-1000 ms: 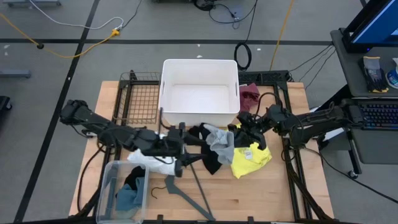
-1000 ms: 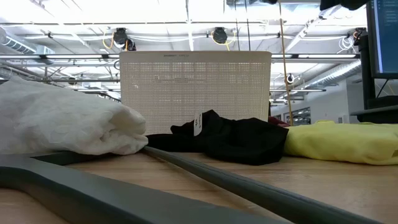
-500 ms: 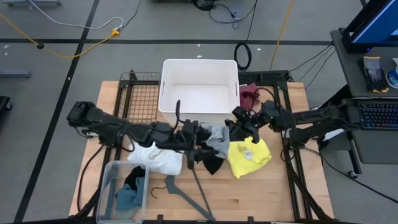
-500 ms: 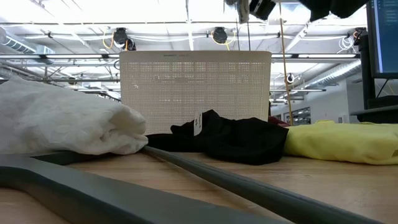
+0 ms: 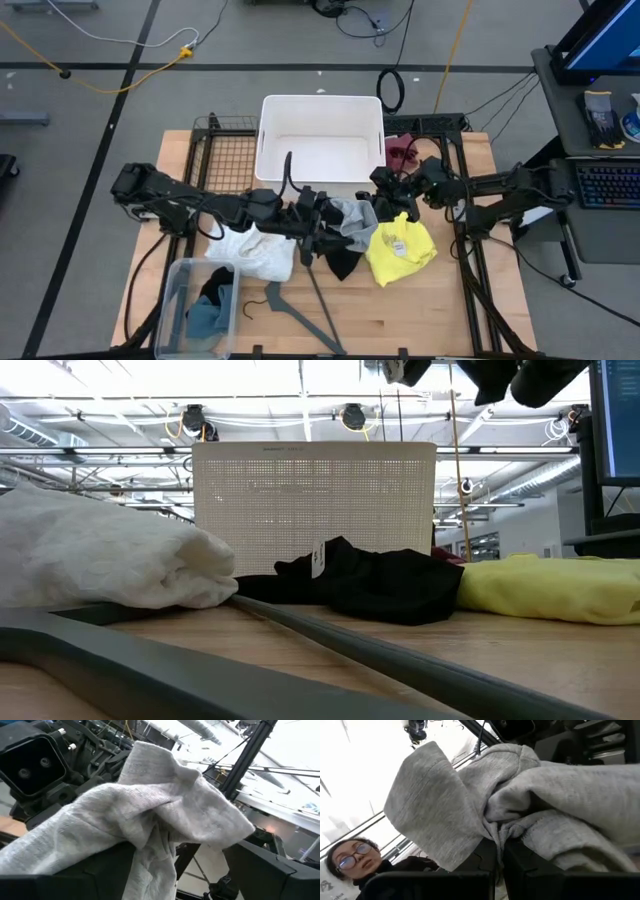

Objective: Pick & Place Cloths
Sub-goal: Put the gray underwear into the black wire basket

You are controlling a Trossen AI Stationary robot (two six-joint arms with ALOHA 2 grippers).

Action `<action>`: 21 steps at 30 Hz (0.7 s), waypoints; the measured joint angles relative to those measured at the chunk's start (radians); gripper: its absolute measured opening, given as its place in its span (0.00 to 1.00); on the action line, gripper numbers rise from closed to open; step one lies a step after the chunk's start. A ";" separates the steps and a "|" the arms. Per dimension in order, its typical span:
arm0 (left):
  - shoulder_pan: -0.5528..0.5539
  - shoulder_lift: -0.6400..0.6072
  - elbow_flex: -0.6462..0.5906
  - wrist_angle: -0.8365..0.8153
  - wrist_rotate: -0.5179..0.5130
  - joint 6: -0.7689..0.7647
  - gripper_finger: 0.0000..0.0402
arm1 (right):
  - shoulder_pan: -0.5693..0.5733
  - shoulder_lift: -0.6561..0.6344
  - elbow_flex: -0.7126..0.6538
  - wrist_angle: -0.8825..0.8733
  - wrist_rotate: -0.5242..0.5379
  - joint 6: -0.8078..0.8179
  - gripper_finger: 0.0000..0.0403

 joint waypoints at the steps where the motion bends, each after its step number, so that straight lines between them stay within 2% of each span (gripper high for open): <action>1: 0.001 0.000 0.000 -0.001 -0.001 -0.001 0.75 | -0.003 0.004 0.000 0.012 -0.004 0.008 0.01; 7: 0.001 0.002 0.000 -0.010 -0.019 -0.010 0.72 | -0.012 0.007 0.000 0.068 -0.007 0.047 0.01; 12: -0.004 0.002 0.002 -0.045 -0.088 0.049 0.74 | -0.013 0.009 0.000 0.144 -0.002 0.127 0.01; 21: -0.010 0.003 0.002 -0.066 -0.141 0.146 0.76 | -0.014 0.009 0.000 0.148 -0.020 0.178 0.01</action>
